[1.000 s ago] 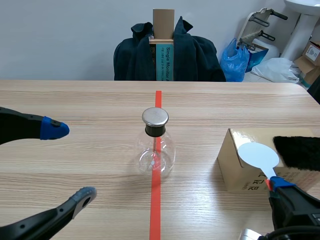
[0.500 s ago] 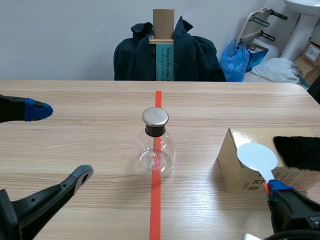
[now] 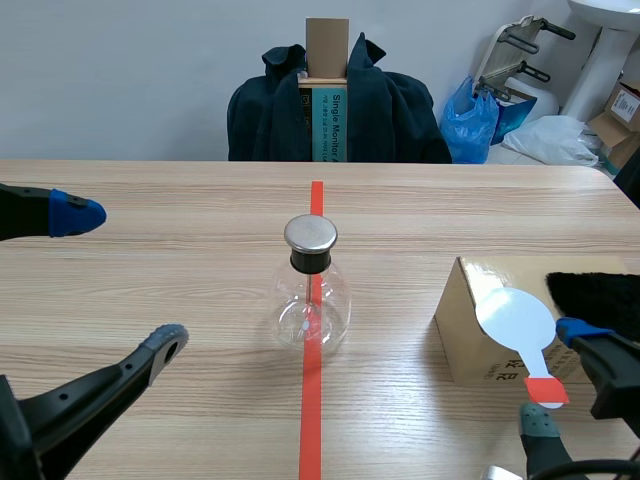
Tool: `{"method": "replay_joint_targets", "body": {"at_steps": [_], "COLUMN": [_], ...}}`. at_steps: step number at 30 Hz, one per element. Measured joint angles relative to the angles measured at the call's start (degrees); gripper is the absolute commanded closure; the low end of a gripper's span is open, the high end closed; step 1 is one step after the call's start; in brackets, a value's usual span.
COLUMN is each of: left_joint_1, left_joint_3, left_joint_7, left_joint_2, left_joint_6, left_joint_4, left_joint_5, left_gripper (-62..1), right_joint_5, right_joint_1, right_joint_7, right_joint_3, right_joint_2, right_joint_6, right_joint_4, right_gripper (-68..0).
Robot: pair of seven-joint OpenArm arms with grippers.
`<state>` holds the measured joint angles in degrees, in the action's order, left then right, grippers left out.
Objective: Do the electroscope experiment.
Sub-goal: 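Put the plate down on the right, then return to the home posture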
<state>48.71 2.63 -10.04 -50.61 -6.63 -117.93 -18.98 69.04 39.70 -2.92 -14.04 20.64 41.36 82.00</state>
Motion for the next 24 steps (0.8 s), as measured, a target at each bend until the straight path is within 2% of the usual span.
{"method": "replay_joint_targets", "body": {"at_steps": [6, 7, 11, 15, 19, 24], "left_joint_1": [0.0, 0.0, 0.0, 0.0, 0.0, 0.0], "left_joint_3": [0.0, 0.0, 0.0, 0.0, 0.0, 0.0], "left_joint_7": [0.0, 0.0, 0.0, 0.0, 0.0, 0.4], "left_joint_2": [0.0, 0.0, 0.0, 0.0, 0.0, 0.0], "left_joint_6": [0.0, 0.0, 0.0, 0.0, 0.0, 0.0], "left_joint_4": [0.0, 0.0, 0.0, 0.0, 0.0, 0.0], "left_joint_5": [0.0, 0.0, 0.0, 0.5, 0.6, 0.7], "left_gripper": [-62.3, -62.3, -62.3, -62.3, -62.3, -62.3], "right_joint_5": [-0.2, -1.6, -11.2, -16.0, -24.6, -42.9], "right_joint_1": [0.2, 0.5, 5.6, 13.3, 20.4, 18.9], "right_joint_7": [0.9, 1.1, 2.9, 2.2, 2.6, 3.0], "right_joint_3": [0.0, 0.0, 0.1, 0.2, 1.2, 5.1], "right_joint_2": [0.2, 0.6, 4.5, 8.9, 14.3, 17.9], "right_joint_6": [0.0, 0.0, 0.0, 0.0, 0.0, 0.0], "right_joint_4": [0.0, 0.4, 6.7, 16.3, 25.4, 36.4], "right_gripper": [-67.1, -67.1, -67.1, -67.1, -67.1, -67.1]}}
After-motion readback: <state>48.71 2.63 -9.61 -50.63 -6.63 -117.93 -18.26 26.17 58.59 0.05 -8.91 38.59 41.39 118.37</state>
